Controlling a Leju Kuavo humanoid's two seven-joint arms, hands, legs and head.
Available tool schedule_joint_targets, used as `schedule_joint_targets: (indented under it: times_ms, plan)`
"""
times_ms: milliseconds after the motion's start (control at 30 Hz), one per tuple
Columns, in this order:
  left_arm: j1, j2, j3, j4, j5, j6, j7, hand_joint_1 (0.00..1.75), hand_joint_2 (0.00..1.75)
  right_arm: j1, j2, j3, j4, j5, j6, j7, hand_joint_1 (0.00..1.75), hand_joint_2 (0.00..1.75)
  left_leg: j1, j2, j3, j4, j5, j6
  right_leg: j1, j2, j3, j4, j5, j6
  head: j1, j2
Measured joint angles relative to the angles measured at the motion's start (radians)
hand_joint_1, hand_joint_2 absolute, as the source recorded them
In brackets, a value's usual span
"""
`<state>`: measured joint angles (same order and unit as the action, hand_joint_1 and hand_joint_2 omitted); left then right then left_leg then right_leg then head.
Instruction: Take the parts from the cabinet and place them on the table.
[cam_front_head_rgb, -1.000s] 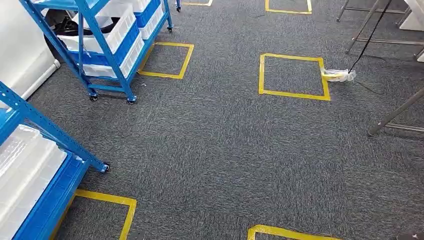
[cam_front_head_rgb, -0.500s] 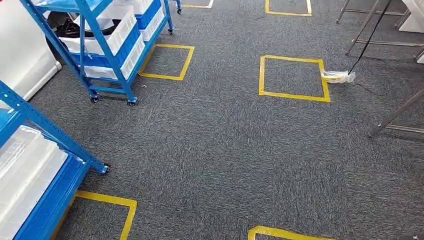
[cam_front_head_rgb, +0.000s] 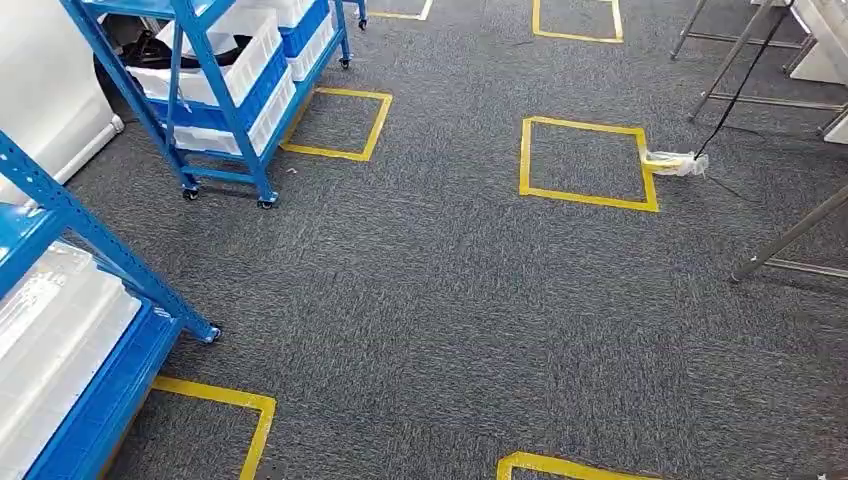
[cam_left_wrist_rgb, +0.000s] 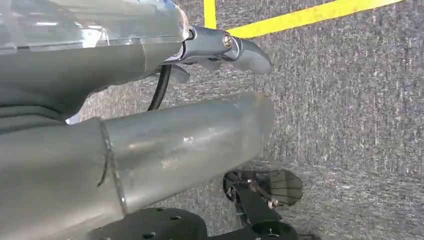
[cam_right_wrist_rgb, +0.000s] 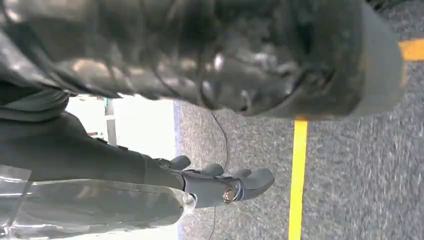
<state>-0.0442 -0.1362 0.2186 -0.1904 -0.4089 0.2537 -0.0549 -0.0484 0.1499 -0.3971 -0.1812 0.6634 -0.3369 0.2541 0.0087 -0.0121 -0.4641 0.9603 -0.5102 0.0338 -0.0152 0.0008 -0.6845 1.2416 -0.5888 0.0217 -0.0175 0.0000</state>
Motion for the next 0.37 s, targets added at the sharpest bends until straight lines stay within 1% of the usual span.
schedule_joint_targets:
  times_ms: [33, 67, 100, 133, 167, 200, 233, 267, 333, 367]
  plan:
    - [0.002, 0.0, 0.0, 0.0, 0.0, 0.0, 0.0, 0.0, 0.0, 0.0, 0.0, 0.0, 0.0, 0.0, 0.0, 0.0, 0.0, 0.0, 0.0, -0.003, 0.0, 0.001, 0.0, 0.0, -0.001, 0.0, -0.032, 0.07, -0.021, 0.004, 0.0, 0.0]
    - [0.003, 0.0, 0.0, 0.0, -0.001, 0.0, 0.0, 0.0, 0.0, 0.001, 0.0, 0.0, 0.0, 0.0, 0.0, 0.0, 0.0, 0.0, 0.0, -0.007, 0.001, 0.001, -0.001, -0.001, -0.004, 0.0, -0.045, 0.096, -0.018, 0.008, 0.0, 0.0]
    - [0.003, 0.0, 0.0, 0.0, -0.001, -0.001, 0.0, 0.0, 0.0, 0.002, 0.0, 0.0, 0.0, 0.001, 0.001, 0.001, 0.0, 0.0, 0.001, -0.015, 0.003, 0.002, -0.002, -0.003, -0.009, 0.0, -0.034, 0.07, 0.01, 0.011, 0.0, 0.0]
    - [0.003, -0.001, 0.0, 0.0, -0.002, -0.002, 0.0, 0.0, 0.0, 0.002, 0.0, 0.0, 0.0, 0.002, 0.0, 0.001, 0.0, 0.0, 0.003, -0.023, 0.006, 0.004, -0.005, -0.008, -0.014, 0.001, -0.002, 0.006, 0.052, 0.013, 0.0, 0.0]
    - [0.002, -0.002, 0.0, 0.0, -0.002, -0.002, 0.0, 0.0, 0.0, 0.002, 0.0, 0.0, 0.0, 0.003, 0.0, 0.001, 0.0, 0.0, 0.006, -0.034, 0.009, 0.009, -0.01, -0.015, -0.019, 0.005, 0.045, -0.084, 0.1, 0.016, 0.0, 0.0]
    - [0.002, -0.002, 0.0, 0.0, -0.003, -0.002, 0.0, 0.0, 0.0, 0.002, -0.001, 0.0, 0.0, 0.003, 0.0, 0.001, 0.0, 0.0, 0.01, -0.043, 0.011, 0.018, -0.018, -0.022, -0.026, 0.028, 0.085, -0.175, 0.127, 0.019, 0.0, 0.0]
    - [-0.001, -0.002, 0.0, 0.0, -0.003, -0.003, 0.0, 0.0, 0.0, 0.005, 0.0, 0.0, 0.001, 0.003, 0.0, 0.001, 0.0, 0.0, 0.006, -0.048, -0.003, 0.026, -0.025, -0.033, -0.019, 0.061, 0.099, -0.183, 0.101, 0.016, 0.003, 0.0]
    - [-0.003, -0.002, 0.0, 0.0, -0.003, -0.002, 0.0, 0.0, 0.0, 0.004, 0.0, 0.0, 0.001, 0.003, 0.0, 0.0, 0.0, 0.0, 0.006, -0.057, -0.01, 0.033, -0.026, -0.039, -0.021, 0.056, 0.097, -0.184, 0.099, 0.002, 0.0, 0.0]
    - [-0.003, -0.003, -0.001, 0.0, -0.003, -0.002, 0.0, 0.0, 0.0, 0.0, 0.0, 0.0, 0.001, 0.003, 0.0, 0.001, 0.0, 0.0, 0.015, -0.071, -0.012, 0.028, -0.024, -0.05, -0.01, 0.042, 0.094, -0.181, 0.093, -0.013, 0.0, 0.0]
    - [-0.001, -0.003, -0.001, 0.0, -0.003, -0.002, 0.0, 0.0, 0.0, -0.002, 0.0, 0.0, 0.001, 0.004, 0.0, 0.001, 0.0, 0.0, 0.017, -0.079, -0.012, 0.028, -0.026, -0.056, -0.011, 0.033, 0.096, -0.184, 0.093, -0.022, 0.001, 0.0]
